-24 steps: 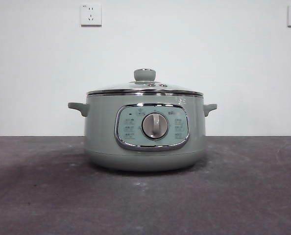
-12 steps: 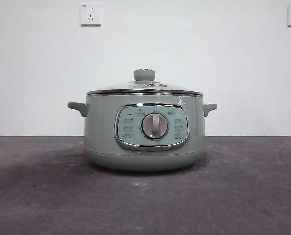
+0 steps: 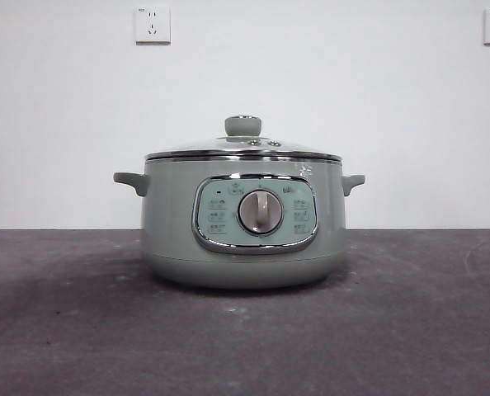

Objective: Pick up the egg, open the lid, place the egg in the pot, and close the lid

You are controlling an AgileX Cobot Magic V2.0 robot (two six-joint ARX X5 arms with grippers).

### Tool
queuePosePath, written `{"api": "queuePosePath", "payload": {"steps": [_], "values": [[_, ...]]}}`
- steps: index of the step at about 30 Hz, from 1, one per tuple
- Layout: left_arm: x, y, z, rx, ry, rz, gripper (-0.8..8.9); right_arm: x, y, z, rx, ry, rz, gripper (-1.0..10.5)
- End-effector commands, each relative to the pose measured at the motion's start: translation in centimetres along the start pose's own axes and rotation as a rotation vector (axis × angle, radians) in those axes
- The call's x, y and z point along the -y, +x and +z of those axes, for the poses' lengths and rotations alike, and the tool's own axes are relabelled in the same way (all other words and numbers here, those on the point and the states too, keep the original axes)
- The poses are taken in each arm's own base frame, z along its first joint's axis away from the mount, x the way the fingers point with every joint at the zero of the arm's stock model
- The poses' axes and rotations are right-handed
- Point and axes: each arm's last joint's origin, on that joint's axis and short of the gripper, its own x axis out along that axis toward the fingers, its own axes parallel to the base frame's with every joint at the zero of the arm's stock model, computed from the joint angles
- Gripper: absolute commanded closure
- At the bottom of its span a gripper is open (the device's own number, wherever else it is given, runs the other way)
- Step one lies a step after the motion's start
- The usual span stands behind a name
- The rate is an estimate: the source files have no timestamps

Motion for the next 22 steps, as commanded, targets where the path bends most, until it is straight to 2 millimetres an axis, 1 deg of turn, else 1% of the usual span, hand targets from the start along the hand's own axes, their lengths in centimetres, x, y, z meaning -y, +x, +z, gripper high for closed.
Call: {"api": "queuePosePath", "payload": {"steps": [1, 3, 6, 9, 11, 14, 17, 22], "values": [[-0.3, -0.4, 0.2, 0.059, 0.038, 0.027, 8.16, 0.0, 0.0, -0.2, -0.017, 0.010, -0.002, 9.5], [-0.6, -1.0, 0.6, 0.143, 0.078, 0.059, 8.16, 0.0, 0.0, -0.2, -0.017, 0.010, -0.002, 9.5], [-1.4, -2.4, 1.0, 0.364, 0.160, 0.159, 8.16, 0.0, 0.0, -0.2, -0.017, 0.009, -0.002, 9.5], [-1.8, -3.5, 0.3, 0.576, 0.201, 0.226, 8.16, 0.0, 0.0, -0.2, -0.016, 0.009, -0.002, 9.5], [-2.2, -3.8, -1.0, 0.709, 0.237, 0.281, 8.16, 0.0, 0.0, -0.2, -0.017, 0.009, -0.002, 9.5], [-2.7, -3.1, -3.7, 0.825, 0.264, 0.390, 8.16, 0.0, 0.0, -0.2, -0.016, 0.009, -0.002, 9.5], [-3.2, -1.6, -7.1, 0.880, 0.273, 0.483, 8.16, 0.0, 0.0, -0.2, -0.016, 0.009, -0.002, 9.5], [-4.0, 2.0, -13.0, 0.910, 0.260, 0.596, 8.16, 0.0, 0.0, -0.2, -0.017, 0.009, -0.002, 9.5]]}}
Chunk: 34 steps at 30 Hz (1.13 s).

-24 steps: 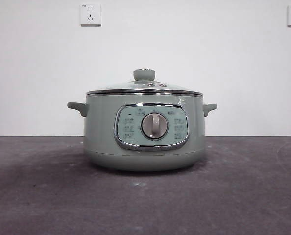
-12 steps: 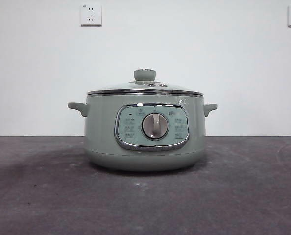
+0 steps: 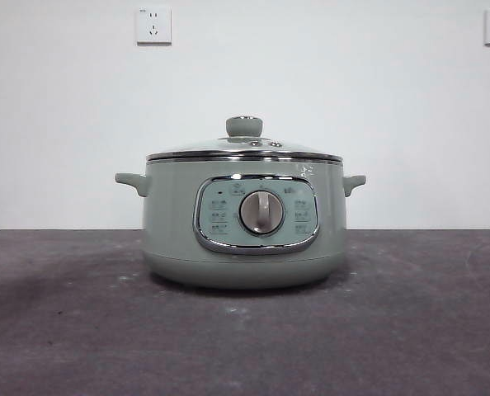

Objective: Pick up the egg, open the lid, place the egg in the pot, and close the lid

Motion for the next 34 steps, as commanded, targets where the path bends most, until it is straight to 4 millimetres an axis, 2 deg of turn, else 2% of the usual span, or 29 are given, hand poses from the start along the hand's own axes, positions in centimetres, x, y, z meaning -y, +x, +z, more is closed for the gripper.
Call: {"api": "queuePosePath", "payload": {"steps": [1, 8, 15, 23, 34], "values": [[0.9, -1.1, -4.2, -0.039, -0.003, 0.051, 8.16, 0.0, 0.0, -0.2, -0.017, 0.009, -0.002, 9.5], [2.4, -3.1, -11.8, -0.166, -0.093, 0.191, 8.16, -0.1, -0.2, -0.3, -0.013, 0.008, -0.002, 9.5], [3.4, -4.2, -16.7, -0.252, -0.139, 0.254, 8.16, -0.1, -0.2, -0.3, -0.013, 0.008, -0.002, 9.5], [4.2, -5.0, -20.1, -0.319, -0.223, 0.306, 8.16, 0.0, -0.1, -0.3, -0.013, 0.008, -0.002, 9.5], [4.7, -5.6, -21.6, -0.484, -0.320, 0.297, 8.16, -0.1, -0.2, -0.3, -0.013, 0.008, -0.002, 9.5]]}}
